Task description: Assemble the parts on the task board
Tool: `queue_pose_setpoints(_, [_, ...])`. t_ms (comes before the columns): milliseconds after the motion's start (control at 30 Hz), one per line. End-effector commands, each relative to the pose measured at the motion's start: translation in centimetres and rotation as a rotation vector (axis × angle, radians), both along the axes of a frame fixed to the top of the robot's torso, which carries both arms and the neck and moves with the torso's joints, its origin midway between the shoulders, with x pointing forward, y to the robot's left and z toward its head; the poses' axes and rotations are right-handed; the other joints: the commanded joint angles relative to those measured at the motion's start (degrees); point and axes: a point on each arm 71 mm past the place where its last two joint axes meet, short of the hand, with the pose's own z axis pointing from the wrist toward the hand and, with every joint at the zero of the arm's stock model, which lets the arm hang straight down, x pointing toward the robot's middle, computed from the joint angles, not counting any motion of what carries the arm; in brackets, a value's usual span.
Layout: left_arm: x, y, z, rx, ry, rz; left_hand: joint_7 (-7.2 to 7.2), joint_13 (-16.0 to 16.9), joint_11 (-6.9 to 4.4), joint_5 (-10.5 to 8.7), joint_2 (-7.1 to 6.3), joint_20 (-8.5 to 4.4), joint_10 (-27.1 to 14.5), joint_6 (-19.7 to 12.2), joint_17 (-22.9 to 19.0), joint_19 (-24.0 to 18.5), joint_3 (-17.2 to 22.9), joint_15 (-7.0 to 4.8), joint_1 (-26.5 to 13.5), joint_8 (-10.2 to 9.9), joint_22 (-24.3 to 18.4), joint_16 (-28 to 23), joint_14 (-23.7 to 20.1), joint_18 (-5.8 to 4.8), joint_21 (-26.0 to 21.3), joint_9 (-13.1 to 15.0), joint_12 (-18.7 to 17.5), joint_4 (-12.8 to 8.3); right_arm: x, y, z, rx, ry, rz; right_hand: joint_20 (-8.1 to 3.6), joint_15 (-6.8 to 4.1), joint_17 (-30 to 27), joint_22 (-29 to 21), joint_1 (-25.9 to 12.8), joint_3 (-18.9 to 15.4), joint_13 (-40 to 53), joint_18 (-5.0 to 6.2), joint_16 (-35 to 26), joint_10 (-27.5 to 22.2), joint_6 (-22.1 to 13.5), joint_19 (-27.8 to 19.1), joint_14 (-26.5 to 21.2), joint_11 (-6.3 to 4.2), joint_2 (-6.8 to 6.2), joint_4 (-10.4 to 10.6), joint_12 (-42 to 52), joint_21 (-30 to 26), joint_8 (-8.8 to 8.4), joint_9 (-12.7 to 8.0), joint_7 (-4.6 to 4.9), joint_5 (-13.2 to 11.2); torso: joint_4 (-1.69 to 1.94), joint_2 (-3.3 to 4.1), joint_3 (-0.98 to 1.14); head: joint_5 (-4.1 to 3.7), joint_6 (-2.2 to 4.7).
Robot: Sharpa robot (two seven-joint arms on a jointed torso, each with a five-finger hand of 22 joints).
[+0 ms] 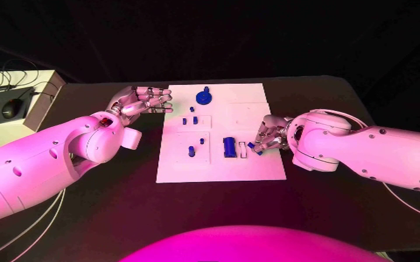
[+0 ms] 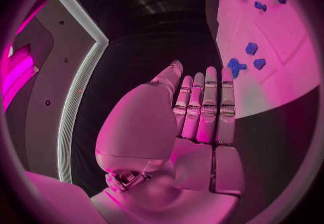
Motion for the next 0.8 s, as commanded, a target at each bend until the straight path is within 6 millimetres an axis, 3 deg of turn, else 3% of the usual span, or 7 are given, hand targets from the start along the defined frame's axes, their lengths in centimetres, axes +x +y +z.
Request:
queue_pose_setpoints(33, [-0.1, -0.3, 0.1, -0.013, 0.002, -0.021, -0.08, -0.07, -0.07, 0.27, 0.1, 0.23, -0.3, -0.04, 0.04, 0.06, 0.2, -0.19, 0.09, -0.01, -0.07, 0.04, -0.37, -0.35, -0.06, 0.02, -0.19, 0.04, -0.2, 0.3, -0.1, 0.03, 0.037, -0.021, -0.27, -0.23, 0.04, 9.93, 0.41, 8.17, 0.05, -0.16, -0.35, 0.09, 0.44, 5.03, 0.1, 0.08, 0.77, -8.47, -0.2, 0.13, 0.13, 0.67, -0.03, 0.11, -0.02, 0.05, 0.01, -0.04, 0.03])
queue_pose_setpoints(600, [-0.1, -0.3, 0.1, -0.012, 0.005, -0.025, -0.06, -0.07, -0.03, 0.25, -0.02, 0.23, -0.35, -0.06, 0.03, 0.01, 0.41, -0.17, -0.04, 0.0, -0.08, 0.04, -0.41, -0.37, -0.03, 0.02, -0.2, 0.03, 0.9, 1.6, -0.9, 0.019, 0.041, -0.008, -0.26, -0.23, 0.13, 9.9, 0.05, 6.01, 0.17, -0.13, -0.44, 0.06, 0.32, 5.02, 0.16, 0.05, 0.87, -7.23, -0.1, -0.02, 0.08, 0.68, -0.28, -1.43, 0.03, 0.02, -0.03, -0.05, -0.05])
queue_pose_setpoints(800, [-0.1, -0.2, 0.1, -0.012, 0.005, -0.025, -0.07, -0.07, -0.02, 0.25, -0.04, 0.24, -0.39, -0.07, 0.03, -0.02, 0.44, -0.15, -0.16, 0.0, -0.09, 0.04, -0.43, -0.38, -0.03, 0.02, -0.2, 0.09, 0.9, 1.9, -1.1, 0.013, 0.051, 0.002, -0.31, -0.28, 0.13, 9.91, -0.15, 2.04, 0.19, -0.16, -0.49, 0.11, 0.52, 5.03, 0.18, -0.05, 1.13, -5.29, -0.02, 0.02, -0.07, 0.26, -0.6, -1.25, 0.03, -0.02, 0.01, 0.02, -0.09])
